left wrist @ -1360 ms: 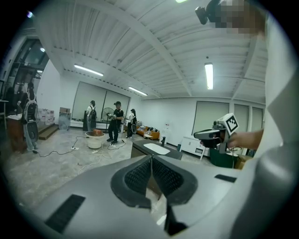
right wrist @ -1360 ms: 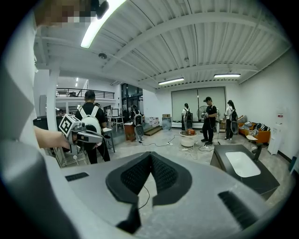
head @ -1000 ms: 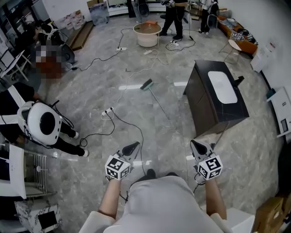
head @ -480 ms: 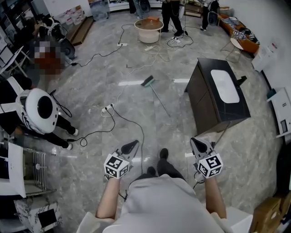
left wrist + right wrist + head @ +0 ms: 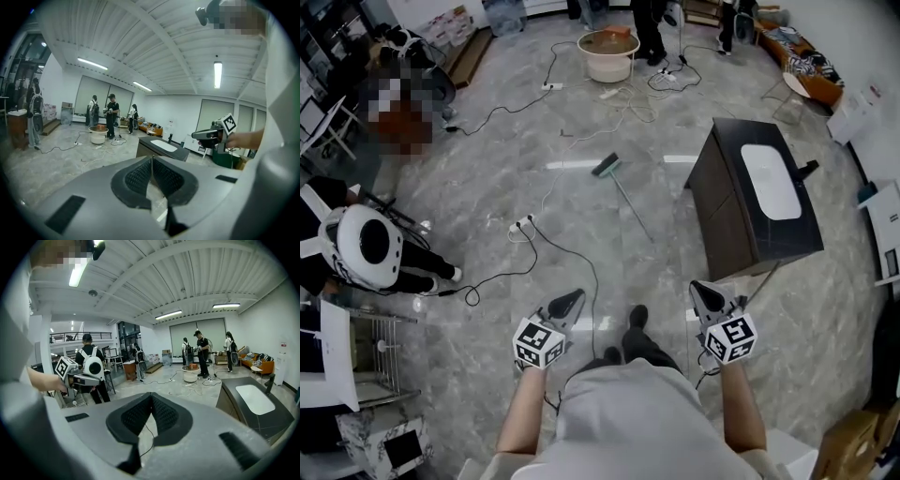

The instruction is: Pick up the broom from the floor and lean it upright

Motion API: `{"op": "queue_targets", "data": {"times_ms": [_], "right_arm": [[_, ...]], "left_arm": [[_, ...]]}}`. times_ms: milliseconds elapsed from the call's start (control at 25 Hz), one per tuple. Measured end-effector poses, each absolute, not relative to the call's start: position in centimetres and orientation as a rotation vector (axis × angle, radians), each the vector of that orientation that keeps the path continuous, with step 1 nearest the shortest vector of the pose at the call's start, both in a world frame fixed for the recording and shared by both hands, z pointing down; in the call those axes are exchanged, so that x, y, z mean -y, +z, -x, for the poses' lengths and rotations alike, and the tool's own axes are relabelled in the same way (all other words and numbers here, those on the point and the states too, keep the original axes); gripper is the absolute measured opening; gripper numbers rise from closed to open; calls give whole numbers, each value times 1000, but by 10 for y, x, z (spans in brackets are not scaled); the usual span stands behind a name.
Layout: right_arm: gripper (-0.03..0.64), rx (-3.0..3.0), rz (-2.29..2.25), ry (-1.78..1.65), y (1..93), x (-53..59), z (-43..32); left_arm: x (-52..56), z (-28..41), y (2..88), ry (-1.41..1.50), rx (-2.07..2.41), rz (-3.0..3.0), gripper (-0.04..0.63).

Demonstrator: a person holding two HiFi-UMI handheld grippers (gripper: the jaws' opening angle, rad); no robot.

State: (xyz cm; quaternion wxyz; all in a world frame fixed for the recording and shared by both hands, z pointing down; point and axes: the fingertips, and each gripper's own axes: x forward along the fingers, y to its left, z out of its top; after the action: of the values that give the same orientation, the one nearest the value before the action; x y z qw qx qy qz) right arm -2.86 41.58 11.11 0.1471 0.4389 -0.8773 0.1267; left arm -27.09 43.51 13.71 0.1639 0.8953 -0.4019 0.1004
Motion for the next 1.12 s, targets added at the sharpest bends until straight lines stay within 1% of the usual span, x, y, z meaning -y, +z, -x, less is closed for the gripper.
{"op": "queue_targets", "data": {"times_ms": [480,720,1120], "right_arm": [[2,2565,-1228,398,129,-291,-7],[2,2562,-1212,400,131,-249,-33],[2,2526,-1218,437,141,-198,-41]], "left_arm": [[-319,224,133,331,1169,-2565,11],[-278,201,131,334,1176,-2573,11],[-222,196,143,339,1149,-2558,11]]}}
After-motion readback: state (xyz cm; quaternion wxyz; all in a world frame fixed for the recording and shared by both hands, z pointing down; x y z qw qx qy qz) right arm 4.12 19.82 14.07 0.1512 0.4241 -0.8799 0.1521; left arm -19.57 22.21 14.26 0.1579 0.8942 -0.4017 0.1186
